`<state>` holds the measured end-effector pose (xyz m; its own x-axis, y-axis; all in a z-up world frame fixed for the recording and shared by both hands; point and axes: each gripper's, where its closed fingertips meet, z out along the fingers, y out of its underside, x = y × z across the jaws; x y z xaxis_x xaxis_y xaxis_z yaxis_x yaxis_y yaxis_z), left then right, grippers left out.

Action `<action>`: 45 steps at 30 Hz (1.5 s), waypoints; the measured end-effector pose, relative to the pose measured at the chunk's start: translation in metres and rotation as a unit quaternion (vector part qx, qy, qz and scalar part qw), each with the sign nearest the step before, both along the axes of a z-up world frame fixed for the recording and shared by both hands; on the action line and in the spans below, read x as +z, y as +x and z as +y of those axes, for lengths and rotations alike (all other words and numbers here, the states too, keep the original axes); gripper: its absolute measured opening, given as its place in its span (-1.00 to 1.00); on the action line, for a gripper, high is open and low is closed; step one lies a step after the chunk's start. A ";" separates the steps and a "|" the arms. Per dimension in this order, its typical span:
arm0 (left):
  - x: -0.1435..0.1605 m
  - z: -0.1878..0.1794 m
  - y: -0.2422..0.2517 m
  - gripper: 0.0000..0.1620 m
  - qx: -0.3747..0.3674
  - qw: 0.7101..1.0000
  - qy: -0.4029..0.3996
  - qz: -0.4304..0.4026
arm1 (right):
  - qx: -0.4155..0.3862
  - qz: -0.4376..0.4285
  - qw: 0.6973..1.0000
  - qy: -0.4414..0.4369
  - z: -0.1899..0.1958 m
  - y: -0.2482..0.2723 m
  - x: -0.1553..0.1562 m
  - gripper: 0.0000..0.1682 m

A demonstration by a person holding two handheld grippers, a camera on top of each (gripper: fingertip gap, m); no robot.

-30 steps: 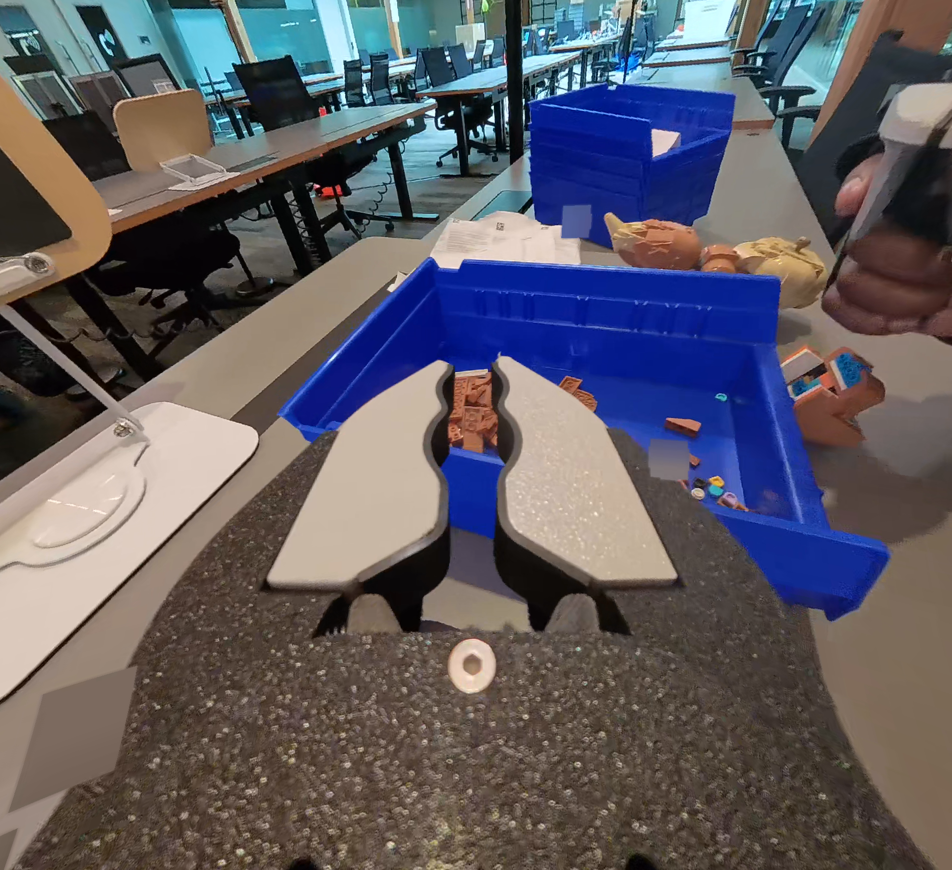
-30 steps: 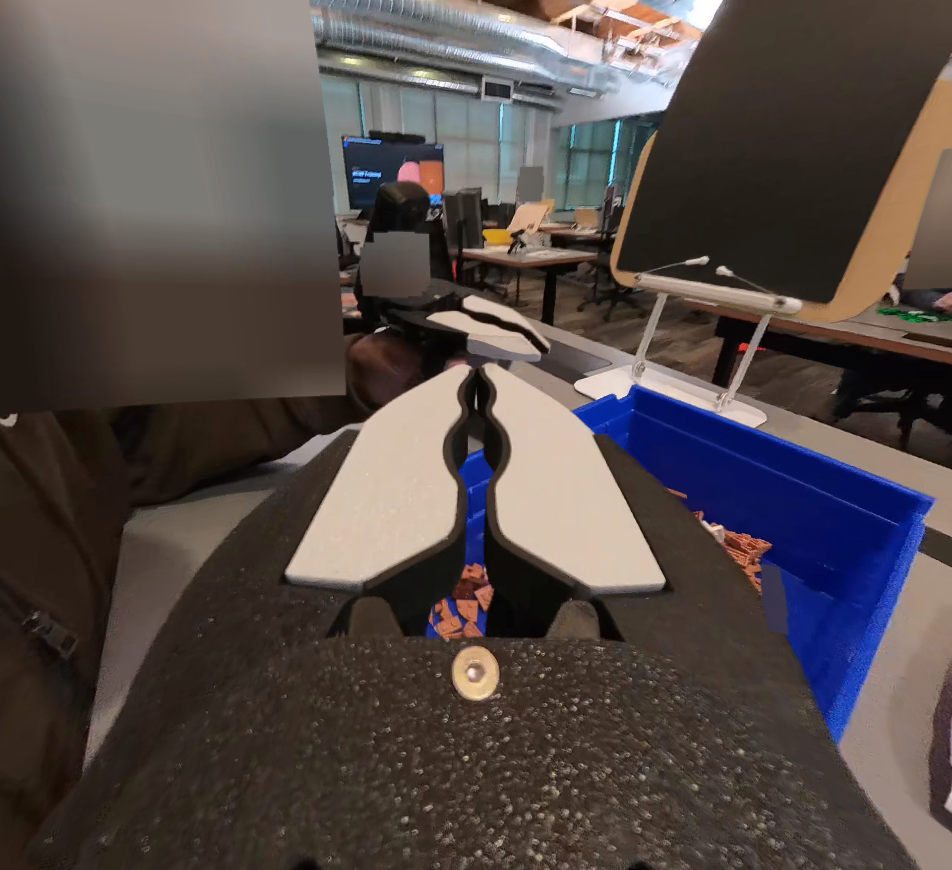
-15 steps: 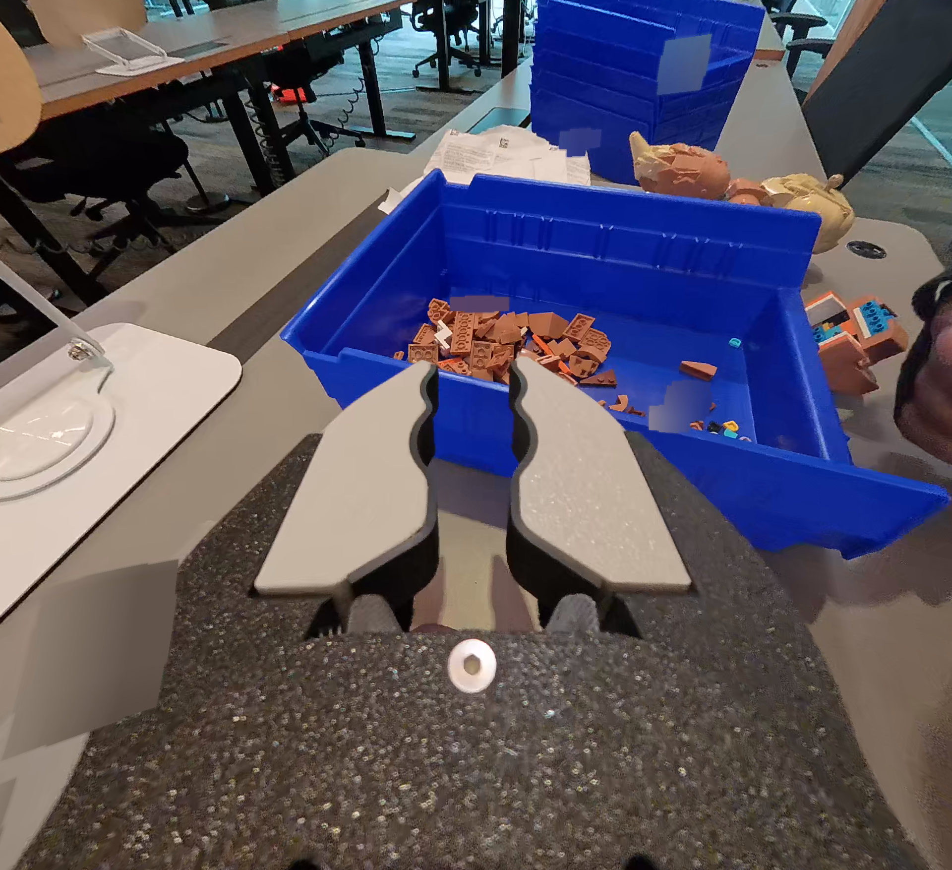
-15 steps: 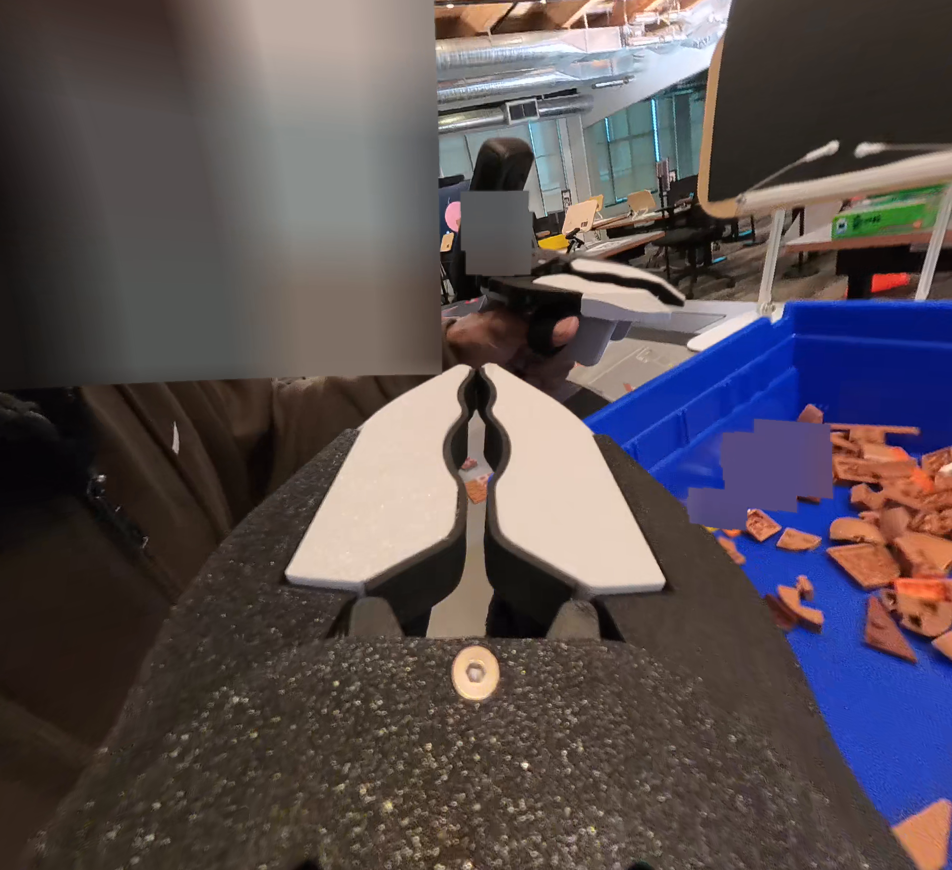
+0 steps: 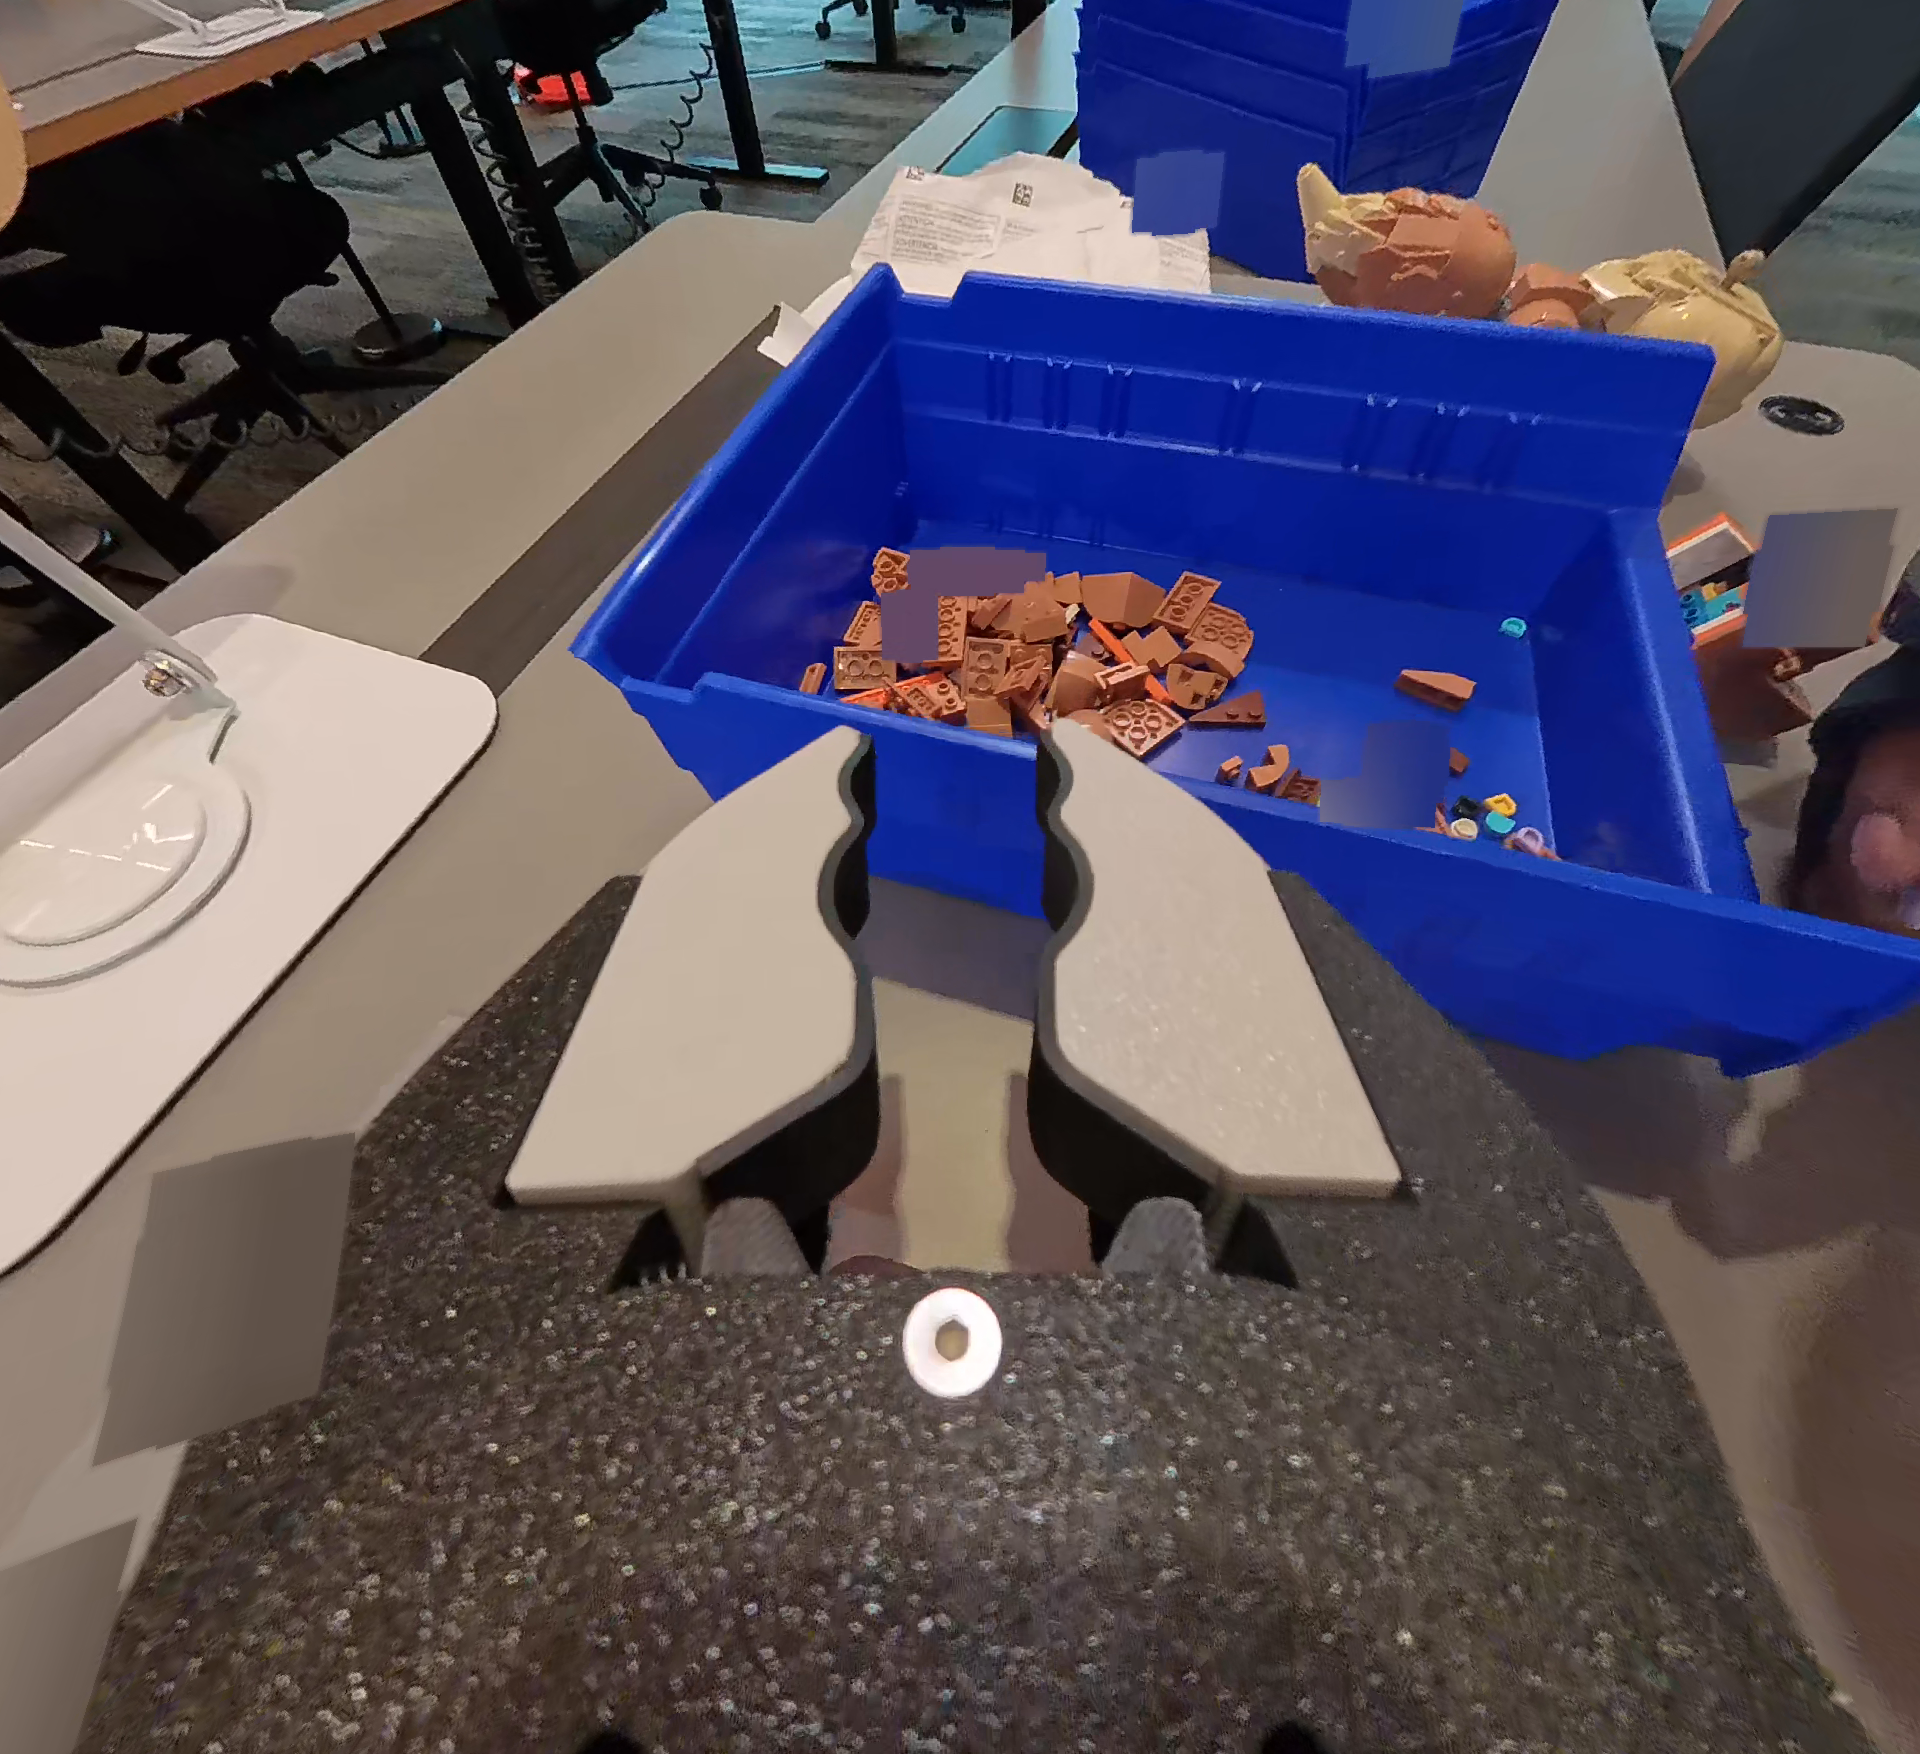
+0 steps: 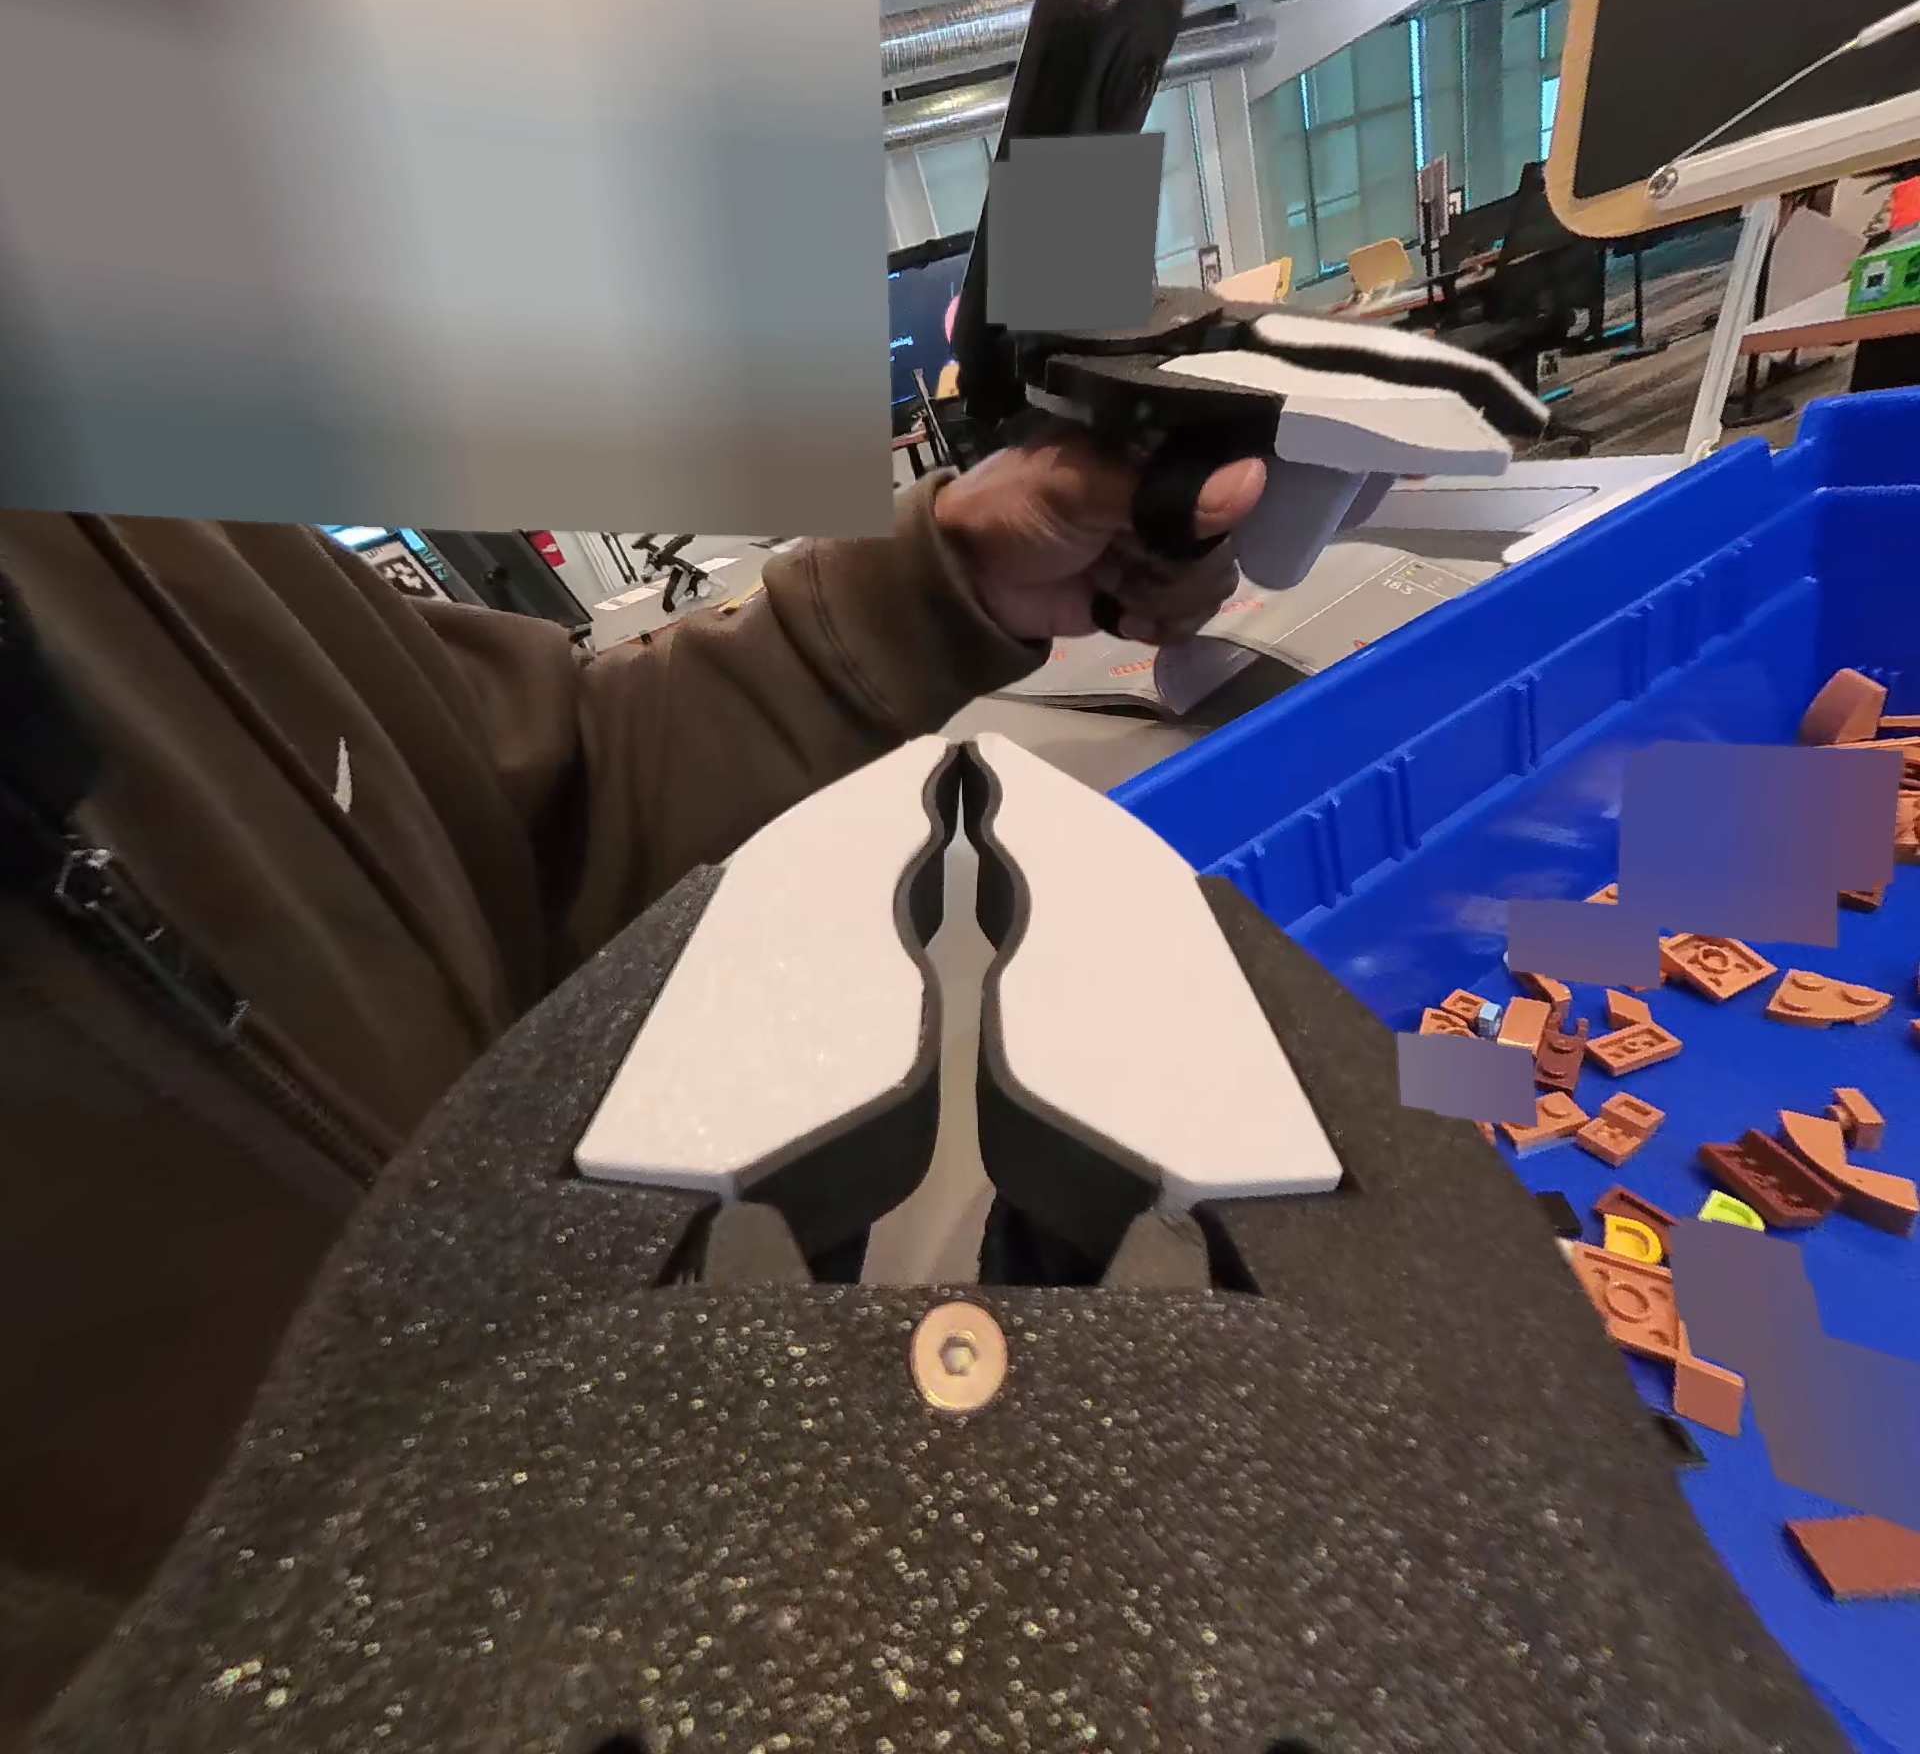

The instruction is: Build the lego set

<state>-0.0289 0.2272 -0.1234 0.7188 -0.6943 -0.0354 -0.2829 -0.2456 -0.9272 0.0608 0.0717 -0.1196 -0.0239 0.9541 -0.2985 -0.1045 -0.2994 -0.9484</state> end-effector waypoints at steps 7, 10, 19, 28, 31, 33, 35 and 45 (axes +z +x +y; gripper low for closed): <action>0.006 0.024 0.004 -0.61 -0.029 0.997 -0.004 0.069 | 0.009 -0.006 1.000 0.002 -0.003 -0.001 -0.004 -1.00; 0.002 0.039 0.008 -0.60 -0.053 0.991 -0.019 0.120 | 0.009 -0.005 1.000 -0.002 -0.002 0.000 -0.005 -1.00; -0.010 0.075 0.027 -0.59 -0.107 0.963 -0.043 0.243 | 0.016 0.006 1.000 -0.018 -0.001 0.005 -0.003 -1.00; -0.003 0.083 0.034 -0.59 -0.121 0.952 -0.044 0.278 | 0.023 0.011 0.999 -0.023 -0.002 0.008 -0.002 -1.00; 0.011 0.077 0.022 -0.60 -0.109 0.960 -0.042 0.254 | 0.022 0.012 0.999 -0.025 -0.001 0.008 -0.002 -1.00; 0.016 0.072 0.011 -0.60 -0.101 0.963 -0.045 0.245 | 0.022 0.009 0.999 -0.025 -0.001 0.007 -0.003 -1.00; 0.020 0.067 -0.002 -0.60 -0.091 0.964 -0.044 0.244 | 0.022 0.006 0.999 -0.023 -0.001 0.006 -0.003 -1.00; 0.060 0.041 -0.070 -0.60 -0.032 0.979 -0.018 0.201 | -0.004 0.004 1.000 -0.010 0.005 0.005 -0.005 -1.00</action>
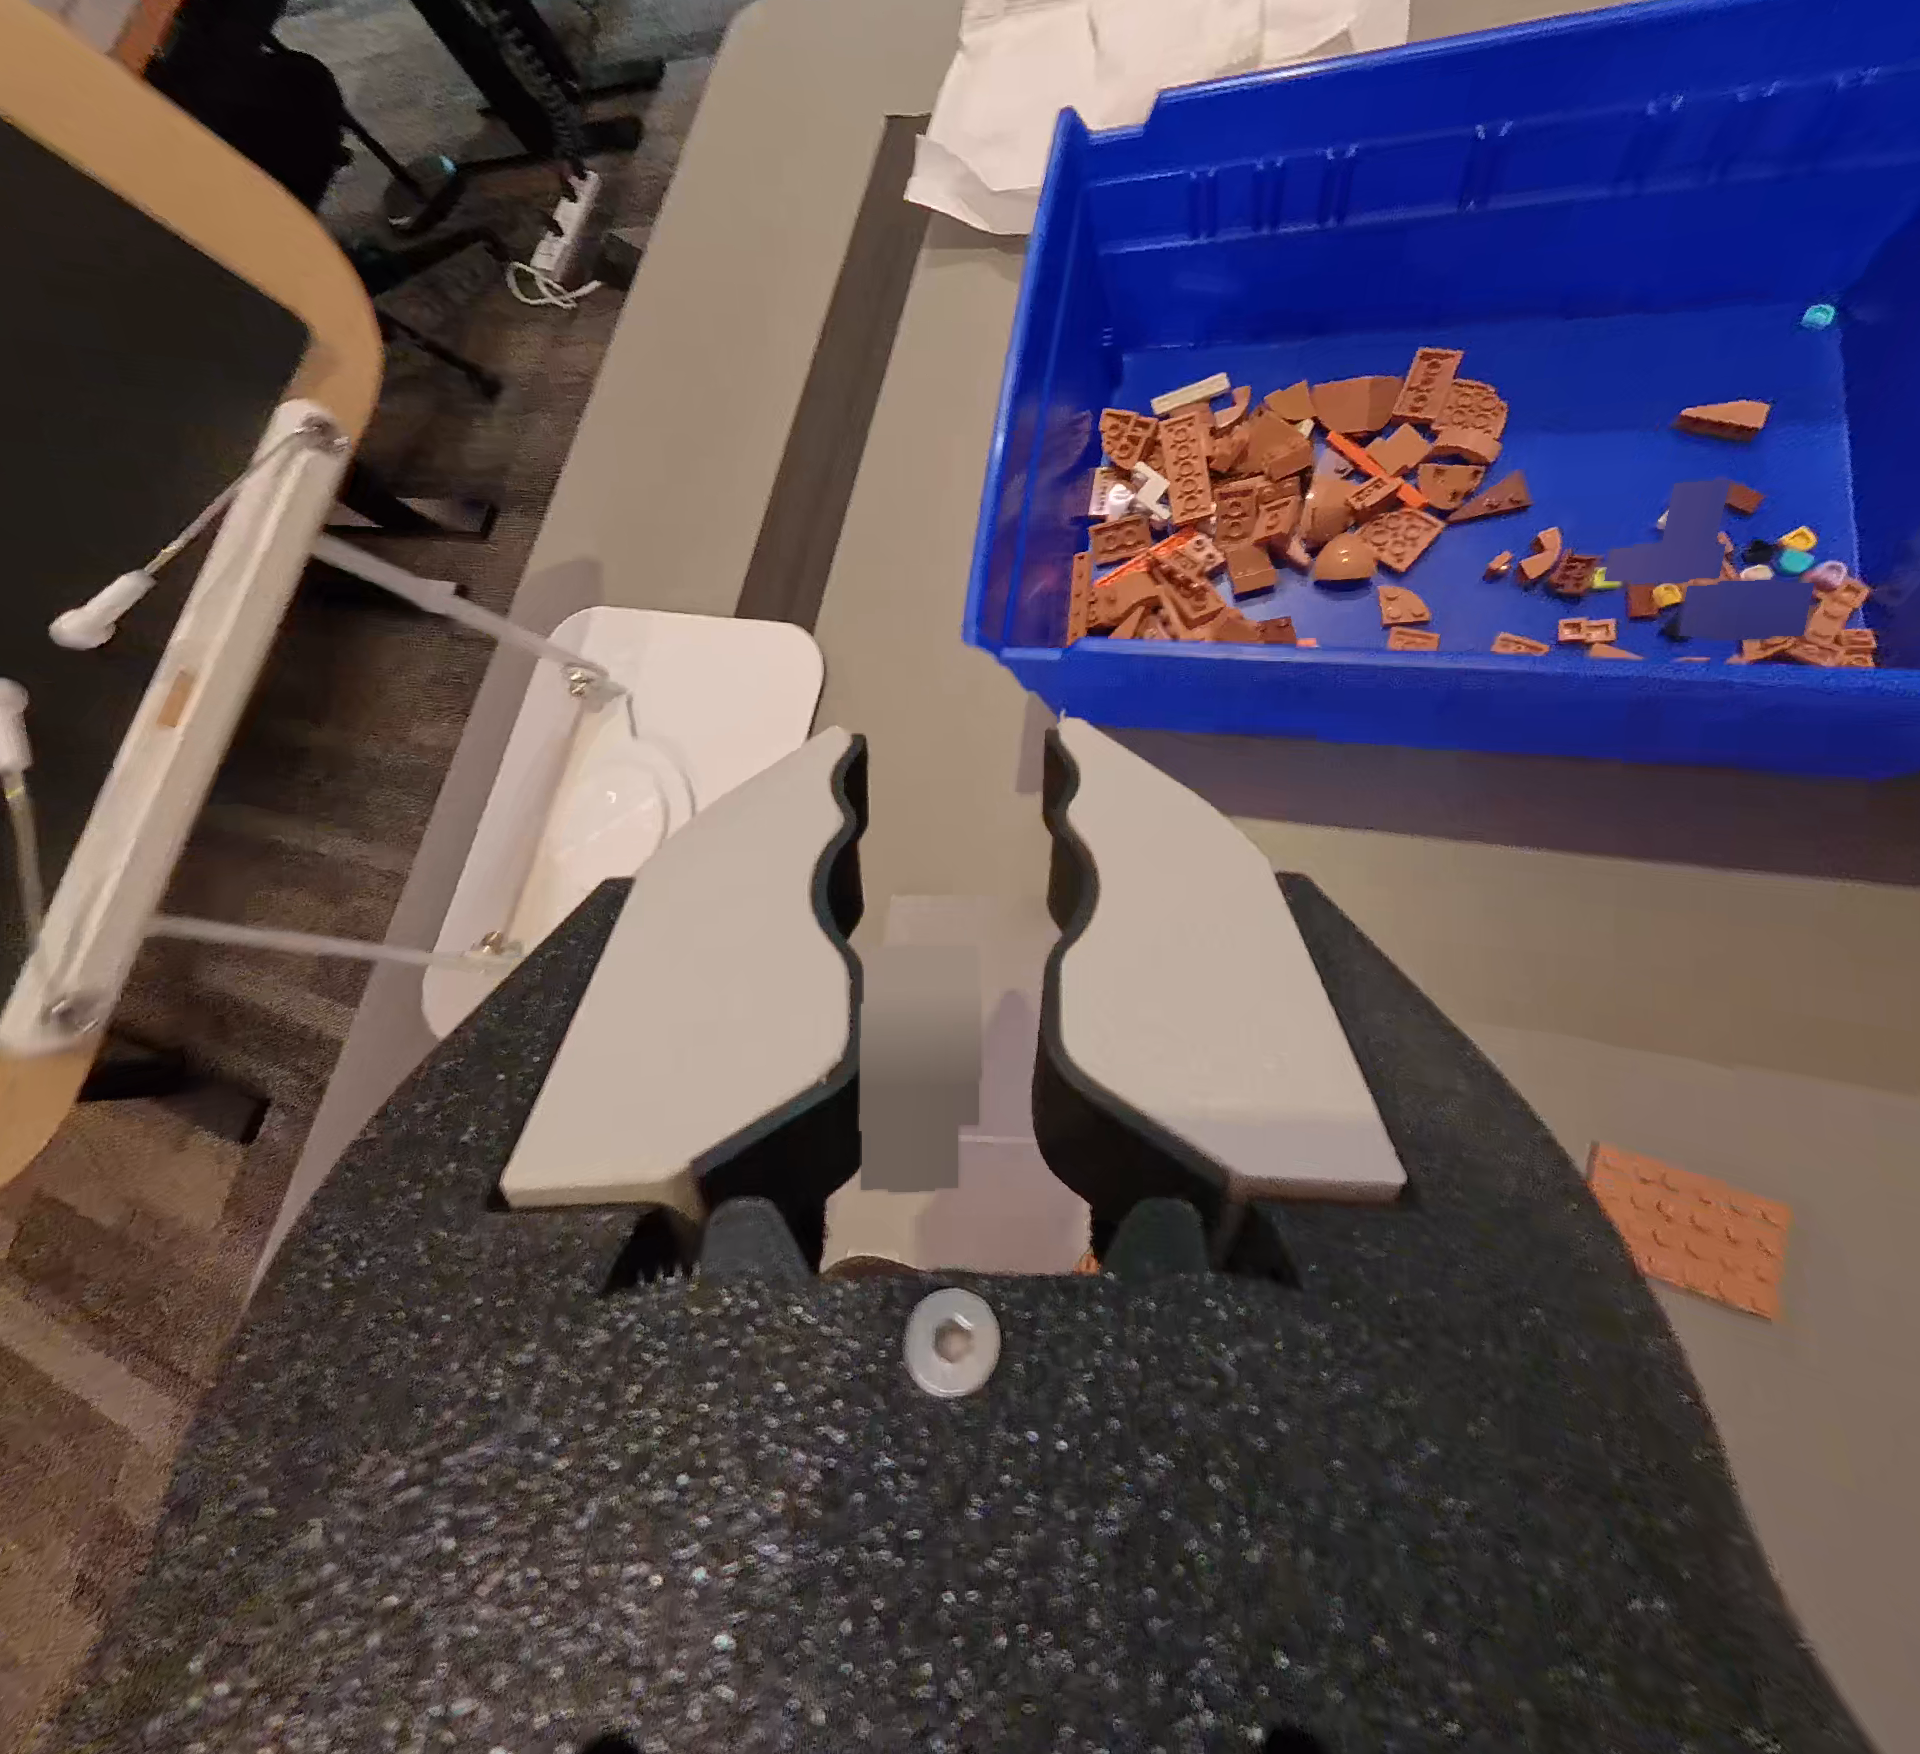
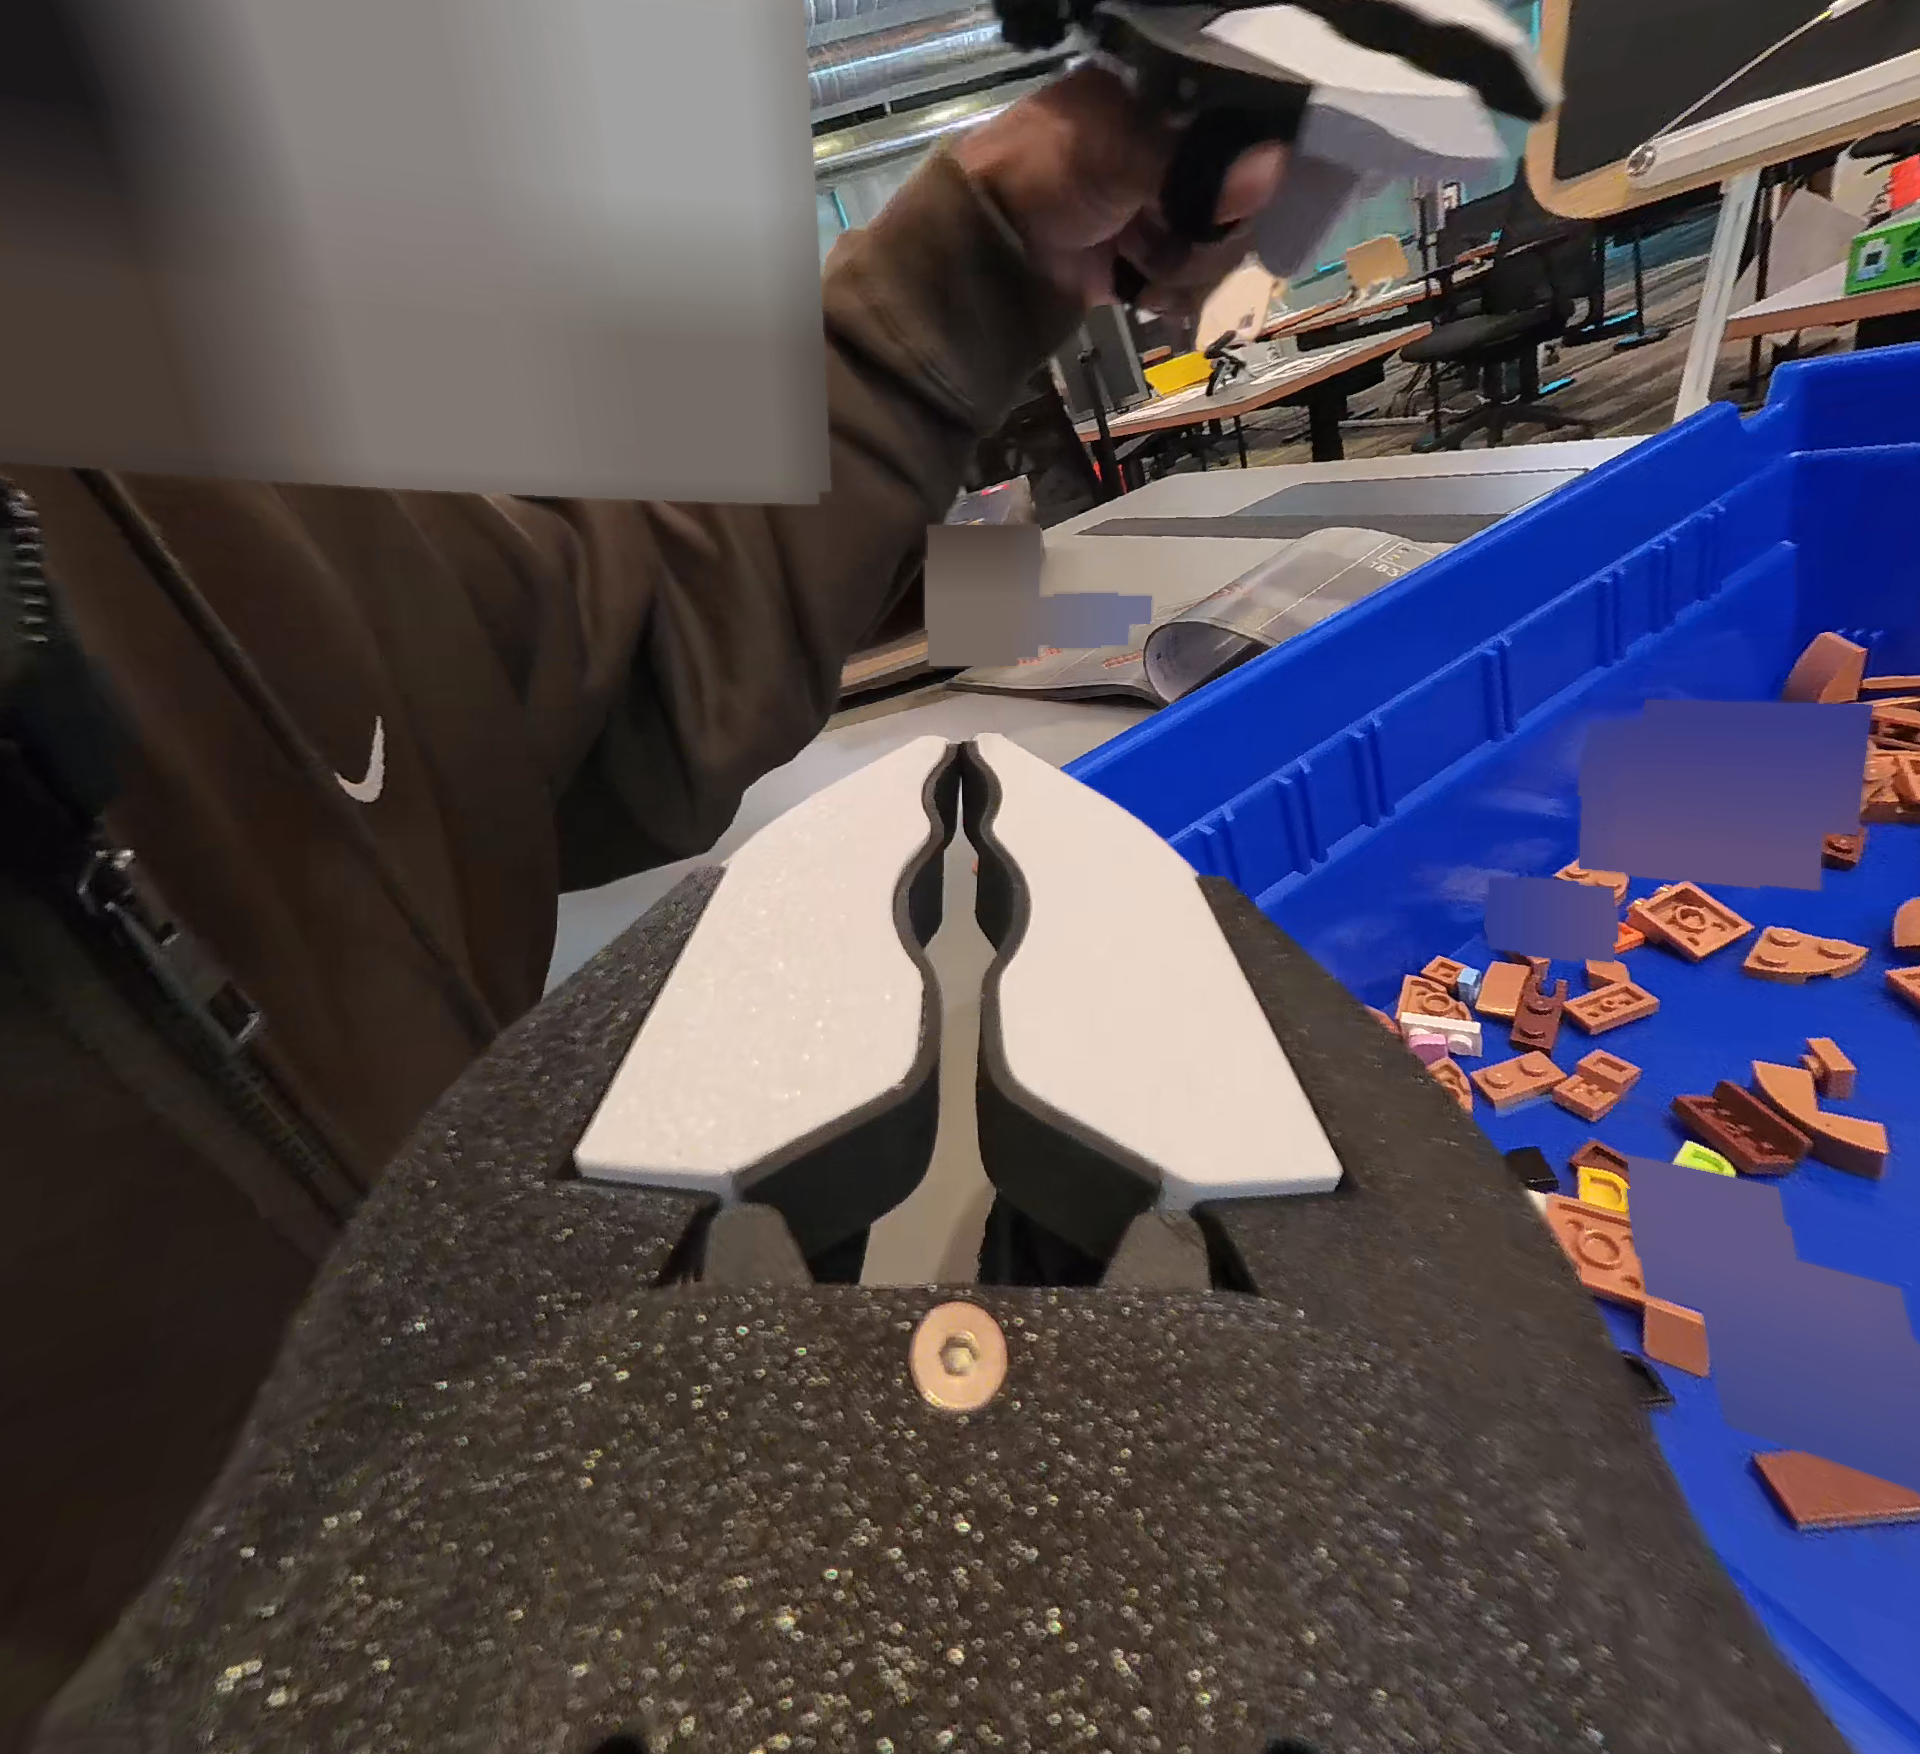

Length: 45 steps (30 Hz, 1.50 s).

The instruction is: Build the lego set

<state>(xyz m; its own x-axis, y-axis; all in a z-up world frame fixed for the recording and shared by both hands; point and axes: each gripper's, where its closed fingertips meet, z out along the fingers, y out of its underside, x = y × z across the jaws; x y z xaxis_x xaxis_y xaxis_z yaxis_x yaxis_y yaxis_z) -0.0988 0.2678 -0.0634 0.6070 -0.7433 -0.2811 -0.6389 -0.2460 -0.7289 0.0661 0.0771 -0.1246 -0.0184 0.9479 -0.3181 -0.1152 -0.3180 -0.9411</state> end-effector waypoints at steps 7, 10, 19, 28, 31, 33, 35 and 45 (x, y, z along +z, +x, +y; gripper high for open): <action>0.019 -0.015 -0.035 -0.61 0.021 0.996 0.055 -0.062 | -0.021 -0.012 1.000 0.007 0.004 -0.002 -0.003 -1.00; 0.016 -0.017 -0.041 -0.61 0.016 0.995 0.057 -0.081 | -0.025 -0.017 1.000 0.007 0.004 -0.003 -0.005 -1.00; 0.013 -0.019 -0.032 -0.61 -0.002 0.995 0.053 -0.085 | -0.038 -0.015 0.999 0.004 0.008 -0.003 -0.005 -1.00; 0.005 -0.004 0.016 -0.62 -0.031 0.997 0.028 -0.058 | -0.035 -0.039 0.999 -0.014 0.011 -0.007 -0.012 -1.00; -0.006 0.003 0.045 -0.62 -0.061 0.998 0.007 -0.025 | -0.038 -0.047 0.998 -0.014 0.012 -0.009 -0.014 -1.00; -0.014 0.008 0.064 -0.61 -0.084 0.996 -0.009 0.000 | -0.035 -0.039 0.998 -0.022 0.013 -0.007 -0.012 -1.00; -0.023 0.015 0.082 -0.61 -0.100 0.994 -0.024 0.024 | -0.030 -0.027 0.999 -0.033 0.014 -0.004 -0.010 -1.00; -0.088 0.037 0.123 -0.61 -0.157 0.971 -0.115 0.140 | -0.046 -0.038 0.997 -0.057 0.022 0.004 -0.014 -1.00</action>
